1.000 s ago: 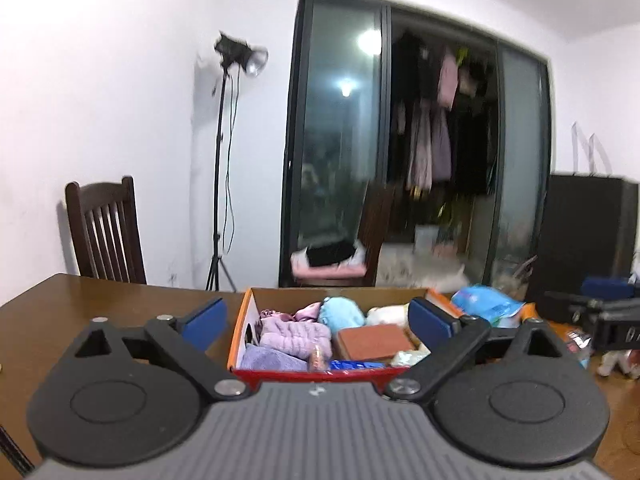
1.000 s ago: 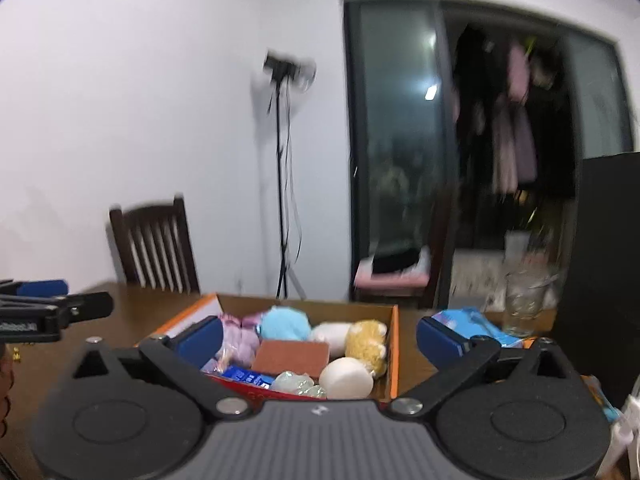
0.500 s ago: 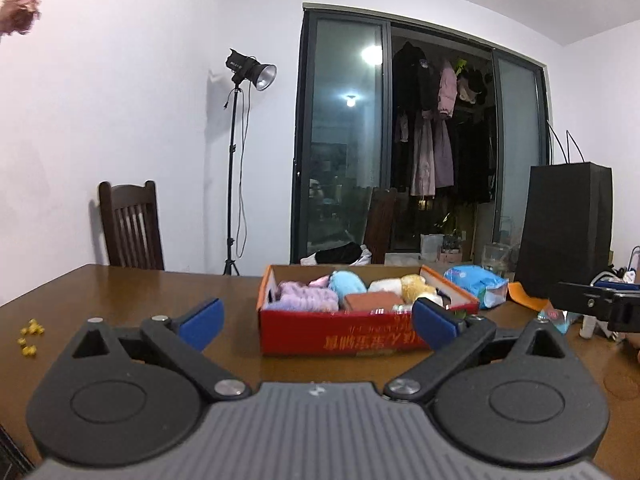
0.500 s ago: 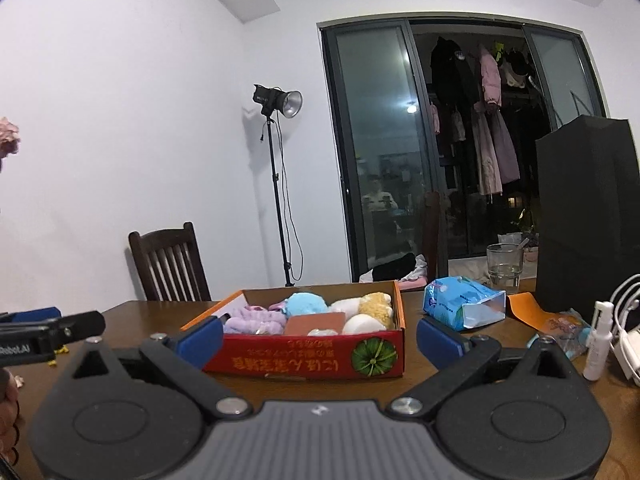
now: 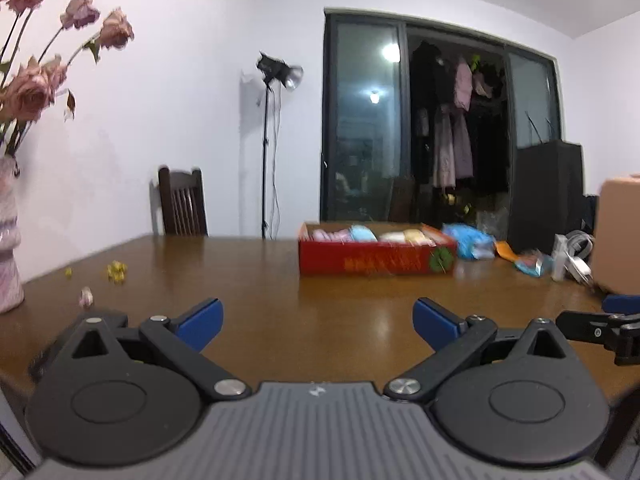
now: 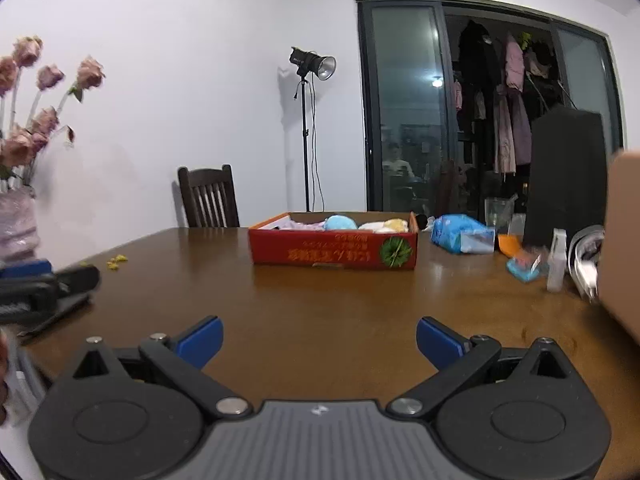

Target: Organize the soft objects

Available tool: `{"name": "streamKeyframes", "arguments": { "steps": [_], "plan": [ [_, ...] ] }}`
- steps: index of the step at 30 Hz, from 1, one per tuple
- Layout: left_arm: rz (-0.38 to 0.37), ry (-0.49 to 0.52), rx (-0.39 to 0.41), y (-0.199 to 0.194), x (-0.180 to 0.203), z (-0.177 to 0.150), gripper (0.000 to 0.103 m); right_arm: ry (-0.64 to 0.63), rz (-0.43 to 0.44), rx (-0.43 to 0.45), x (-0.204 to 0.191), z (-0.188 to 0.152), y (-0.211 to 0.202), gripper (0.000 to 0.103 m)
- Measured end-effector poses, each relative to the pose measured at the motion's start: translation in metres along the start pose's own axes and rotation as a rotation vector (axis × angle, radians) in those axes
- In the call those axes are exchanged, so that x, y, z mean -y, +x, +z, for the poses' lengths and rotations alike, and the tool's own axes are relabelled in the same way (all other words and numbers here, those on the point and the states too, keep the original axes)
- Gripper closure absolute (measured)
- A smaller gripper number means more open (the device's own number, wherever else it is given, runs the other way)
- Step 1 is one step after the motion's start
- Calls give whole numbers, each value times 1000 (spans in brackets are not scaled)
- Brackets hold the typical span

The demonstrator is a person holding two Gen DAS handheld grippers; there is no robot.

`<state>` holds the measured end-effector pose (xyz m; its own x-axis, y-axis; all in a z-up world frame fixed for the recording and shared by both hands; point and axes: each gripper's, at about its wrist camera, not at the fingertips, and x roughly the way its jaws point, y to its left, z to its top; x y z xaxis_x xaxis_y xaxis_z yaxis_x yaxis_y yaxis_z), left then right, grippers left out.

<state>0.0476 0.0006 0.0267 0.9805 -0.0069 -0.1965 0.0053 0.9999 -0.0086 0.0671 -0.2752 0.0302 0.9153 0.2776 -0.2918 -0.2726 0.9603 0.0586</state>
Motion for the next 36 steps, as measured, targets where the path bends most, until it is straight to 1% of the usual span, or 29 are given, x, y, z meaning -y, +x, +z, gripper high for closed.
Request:
{"name": "streamKeyframes", "arguments": {
  "steps": [2, 3, 5, 7, 9, 13, 36],
  "plan": [
    [-3, -15, -2, -8, 2, -3, 0, 89, 14, 14, -7, -19, -23, 0],
    [0, -16, 6, -10, 4, -2, 0, 107, 16, 14, -9, -26, -29, 0],
    [3, -1, 21, -11, 5, 0, 0, 70, 9, 18, -13, -29, -32, 0],
    [-9, 1, 31, -12, 6, 1, 0, 68, -4, 32, -13, -26, -32, 0],
    [-16, 3, 27, -13, 7, 0, 0, 58, 6, 36, -16, -27, -34, 0],
    [-20, 6, 21, -13, 7, 0, 0, 36, -2, 46, -20, -26, -34, 0],
    [-38, 24, 13, -10, 9, -1, 0, 37, 1, 23, -17, -23, -29, 0]
  ]
}}
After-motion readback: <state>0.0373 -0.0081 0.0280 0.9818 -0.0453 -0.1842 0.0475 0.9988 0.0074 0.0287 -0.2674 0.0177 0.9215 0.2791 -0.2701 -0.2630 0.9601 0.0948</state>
